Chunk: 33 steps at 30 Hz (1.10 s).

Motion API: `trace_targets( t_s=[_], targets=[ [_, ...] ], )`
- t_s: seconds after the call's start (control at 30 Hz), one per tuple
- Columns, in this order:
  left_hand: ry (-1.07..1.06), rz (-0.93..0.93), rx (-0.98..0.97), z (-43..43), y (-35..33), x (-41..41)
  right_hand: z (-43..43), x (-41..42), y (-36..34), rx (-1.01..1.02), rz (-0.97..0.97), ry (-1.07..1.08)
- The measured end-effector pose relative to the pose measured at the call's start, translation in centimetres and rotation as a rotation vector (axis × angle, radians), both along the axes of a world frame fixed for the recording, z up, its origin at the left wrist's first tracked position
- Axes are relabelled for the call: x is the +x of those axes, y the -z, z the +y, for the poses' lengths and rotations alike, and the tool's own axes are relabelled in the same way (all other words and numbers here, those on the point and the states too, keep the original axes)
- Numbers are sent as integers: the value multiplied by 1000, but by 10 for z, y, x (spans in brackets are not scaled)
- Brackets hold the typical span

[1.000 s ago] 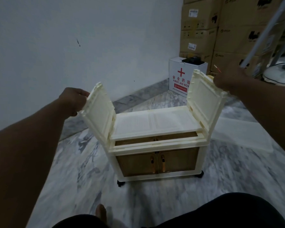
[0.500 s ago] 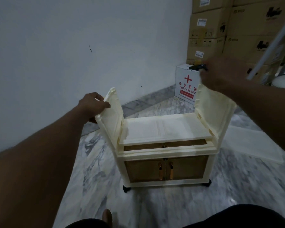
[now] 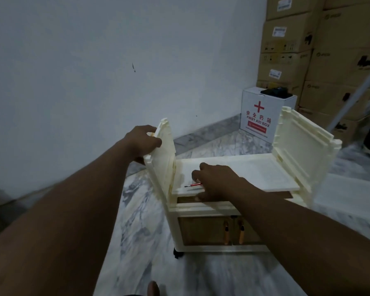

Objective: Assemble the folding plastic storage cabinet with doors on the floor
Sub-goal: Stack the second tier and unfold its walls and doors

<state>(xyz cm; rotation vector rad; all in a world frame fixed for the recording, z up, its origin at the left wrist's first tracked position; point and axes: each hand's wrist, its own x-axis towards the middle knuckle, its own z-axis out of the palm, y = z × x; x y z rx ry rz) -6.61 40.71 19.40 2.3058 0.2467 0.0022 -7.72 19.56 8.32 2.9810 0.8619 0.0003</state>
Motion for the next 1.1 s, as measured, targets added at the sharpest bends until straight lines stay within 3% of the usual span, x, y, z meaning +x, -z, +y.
trace_targets(
  t_s=[0.27,0.6,0.9,1.1],
  targets=[
    [60,30,37,5,-4,2,1,8,-27,23,-166,-124],
    [109,155,18,11,-13,-30,0,28,-92,103,-373,-29],
    [134,247,18,15,-14,-35,22,65,-108,166,-268,186],
    [189,167,204,13,-28,-14,21,88,-119,119,-112,157]
  ],
)
